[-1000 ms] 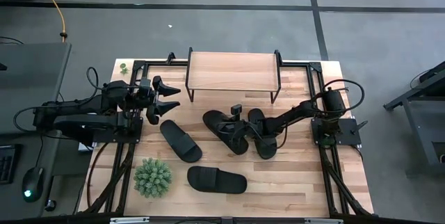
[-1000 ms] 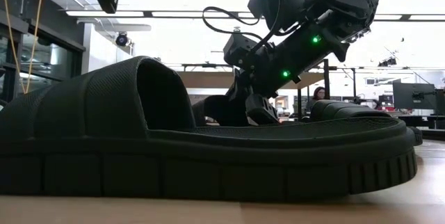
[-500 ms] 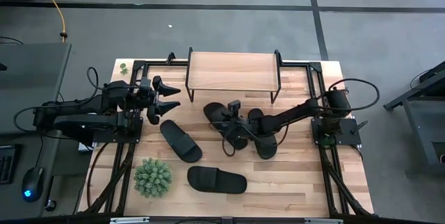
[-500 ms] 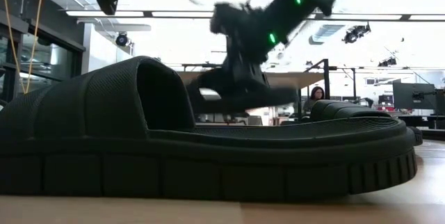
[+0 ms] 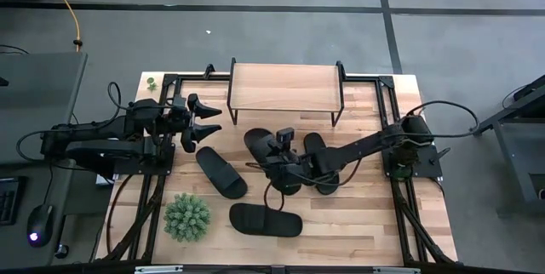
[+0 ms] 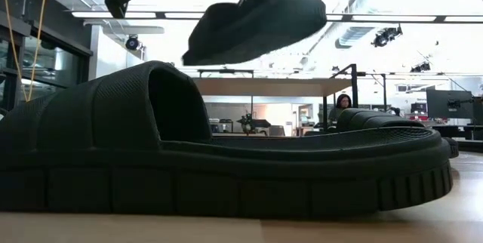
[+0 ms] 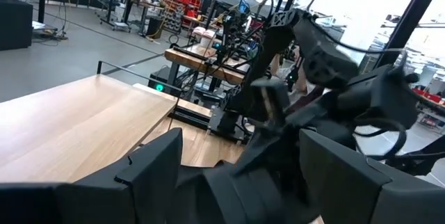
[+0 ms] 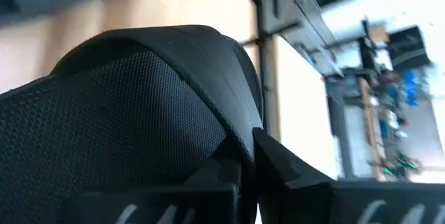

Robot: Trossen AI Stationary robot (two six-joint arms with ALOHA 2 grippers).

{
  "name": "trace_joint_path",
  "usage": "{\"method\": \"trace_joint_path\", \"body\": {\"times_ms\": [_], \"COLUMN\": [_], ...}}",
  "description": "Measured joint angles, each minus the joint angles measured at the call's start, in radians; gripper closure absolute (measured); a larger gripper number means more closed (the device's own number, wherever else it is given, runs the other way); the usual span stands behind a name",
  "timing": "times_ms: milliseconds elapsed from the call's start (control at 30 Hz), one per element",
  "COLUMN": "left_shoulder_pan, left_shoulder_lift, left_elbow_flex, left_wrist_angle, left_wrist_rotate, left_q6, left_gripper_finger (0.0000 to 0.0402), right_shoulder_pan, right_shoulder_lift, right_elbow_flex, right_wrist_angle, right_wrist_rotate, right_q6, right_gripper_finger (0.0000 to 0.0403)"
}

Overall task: Pick and place slides into the shelf
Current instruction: Put the black slipper on the shelf

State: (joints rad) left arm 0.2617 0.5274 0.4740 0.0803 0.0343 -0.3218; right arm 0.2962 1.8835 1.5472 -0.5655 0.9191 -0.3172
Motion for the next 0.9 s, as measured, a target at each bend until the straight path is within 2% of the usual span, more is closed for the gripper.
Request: {"method": "trace_joint_path", "body": {"times_ms": [100,233,400,500,633,800,900], "left_shoulder_pan": [0.0,0.0,0.0,0.0,0.0,0.0,0.001], "left_shoulder_lift": [-0.001,0.0,-0.001,-0.001,0.001,0.023,0.057], "left_elbow_flex": [0.0,0.0,0.0,0.0,0.035,0.168,0.281], "left_wrist_angle": [0.009,0.024,0.031,0.031,0.007,-0.135,-0.216], "left_wrist_rotate": [0.005,0.053,0.066,0.046,0.019,-0.06,-0.087], "left_q6": [0.0,0.001,0.008,0.034,0.073,0.155,0.203], "left_gripper_finger": [0.0131,0.0131,0.0131,0.0131,0.0131,0.0131,0.0131], "right_shoulder_pan": [-0.009,-0.052,-0.134,-0.19,-0.277,-0.406,-0.476], "right_shoulder_lift": [0.0,-0.001,-0.001,-0.002,-0.014,-0.061,-0.089], "right_elbow_flex": [0.08,0.178,0.274,0.322,0.364,0.369,0.369], "right_wrist_angle": [-0.146,-0.327,-0.437,-0.451,-0.438,-0.359,-0.304], "right_wrist_rotate": [0.056,0.071,0.073,0.068,-0.008,-0.092,-0.087], "right_q6": [0.076,0.166,0.186,0.174,0.122,0.039,-0.058], "right_gripper_finger": [0.04,0.04,0.04,0.04,0.0401,0.0401,0.0401]}}
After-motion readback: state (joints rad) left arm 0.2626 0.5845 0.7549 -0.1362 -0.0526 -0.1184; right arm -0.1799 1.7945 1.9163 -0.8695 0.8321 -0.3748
